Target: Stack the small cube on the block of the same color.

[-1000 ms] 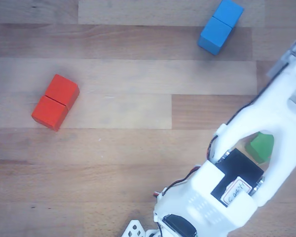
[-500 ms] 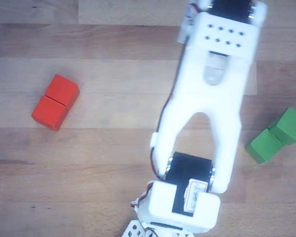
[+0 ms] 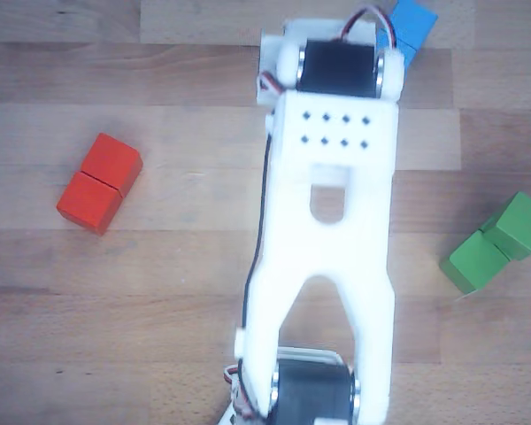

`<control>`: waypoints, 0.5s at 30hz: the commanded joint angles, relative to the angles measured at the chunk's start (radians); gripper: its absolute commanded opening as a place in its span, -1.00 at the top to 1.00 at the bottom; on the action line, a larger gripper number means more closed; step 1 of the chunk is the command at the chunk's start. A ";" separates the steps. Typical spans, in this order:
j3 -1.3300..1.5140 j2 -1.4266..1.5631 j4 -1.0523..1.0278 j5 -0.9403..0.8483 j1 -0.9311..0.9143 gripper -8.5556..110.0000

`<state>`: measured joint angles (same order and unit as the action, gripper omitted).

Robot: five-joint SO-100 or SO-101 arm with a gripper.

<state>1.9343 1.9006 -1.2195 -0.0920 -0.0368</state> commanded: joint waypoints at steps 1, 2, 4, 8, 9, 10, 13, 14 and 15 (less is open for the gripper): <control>0.224 0.252 0.063 0.003 -0.014 0.83; 0.275 0.293 0.069 0.003 -0.015 0.85; 0.382 0.368 0.104 0.003 -0.012 0.86; 0.560 0.502 0.229 0.003 -0.023 0.86; 0.601 0.534 0.258 0.003 -0.023 0.86; 0.638 0.566 0.285 0.003 -0.021 0.86; 0.749 0.672 0.341 0.003 -0.012 0.86; 0.782 0.707 0.351 0.003 -0.011 0.86; 0.818 0.746 0.360 0.003 -0.011 0.86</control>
<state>2.6768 2.5004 -0.9235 -0.0920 -0.0506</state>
